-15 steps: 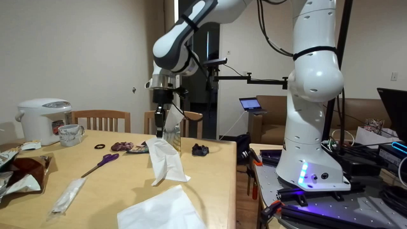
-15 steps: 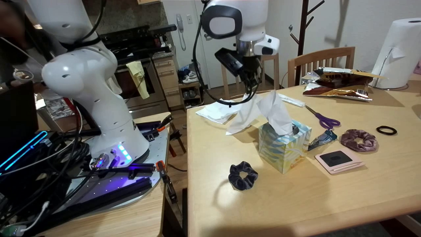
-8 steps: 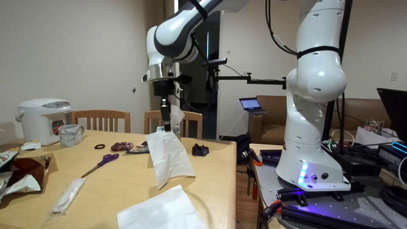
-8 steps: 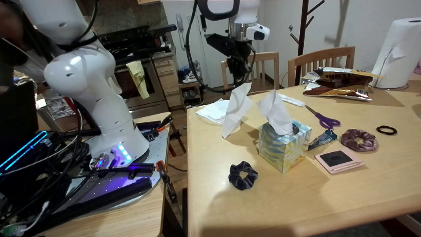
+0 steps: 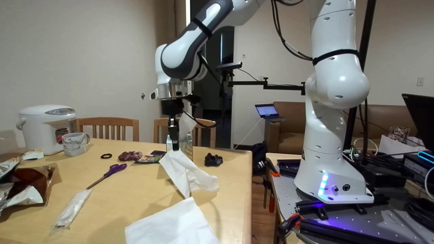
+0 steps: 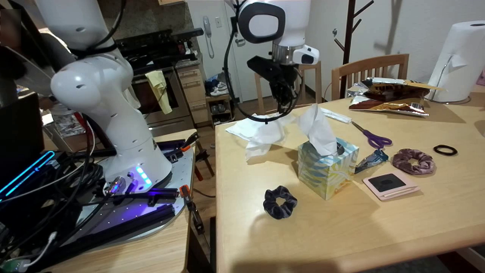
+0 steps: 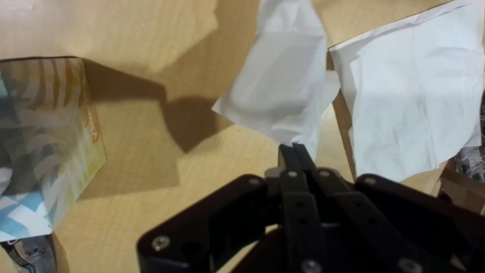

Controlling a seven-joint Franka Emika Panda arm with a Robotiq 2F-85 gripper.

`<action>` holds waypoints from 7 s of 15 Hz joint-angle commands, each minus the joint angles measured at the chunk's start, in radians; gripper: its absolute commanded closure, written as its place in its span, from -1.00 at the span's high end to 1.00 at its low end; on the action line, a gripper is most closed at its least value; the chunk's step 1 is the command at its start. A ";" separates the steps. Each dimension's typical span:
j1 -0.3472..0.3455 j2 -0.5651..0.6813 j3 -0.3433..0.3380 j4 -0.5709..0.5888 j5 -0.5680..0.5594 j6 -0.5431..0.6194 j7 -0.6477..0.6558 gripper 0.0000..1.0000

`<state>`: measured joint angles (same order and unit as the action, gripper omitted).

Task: Remove a tissue from the box and put it on the table

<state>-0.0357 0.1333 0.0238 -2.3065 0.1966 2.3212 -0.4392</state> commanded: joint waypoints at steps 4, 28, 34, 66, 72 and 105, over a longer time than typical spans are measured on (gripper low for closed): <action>-0.068 0.115 -0.009 0.060 0.040 0.109 -0.095 -1.00; -0.130 0.167 0.017 0.080 0.083 0.122 -0.147 -1.00; -0.117 0.262 0.058 0.092 0.082 0.334 -0.155 -1.00; -0.365 0.522 0.322 0.059 -0.068 0.668 -0.054 -1.00; -0.383 0.535 0.275 0.192 -0.113 0.631 -0.062 -1.00; -0.395 0.491 0.348 -0.144 -0.238 0.977 0.264 -1.00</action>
<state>-0.4049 0.6503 0.3856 -2.3421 0.0102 3.2996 -0.2384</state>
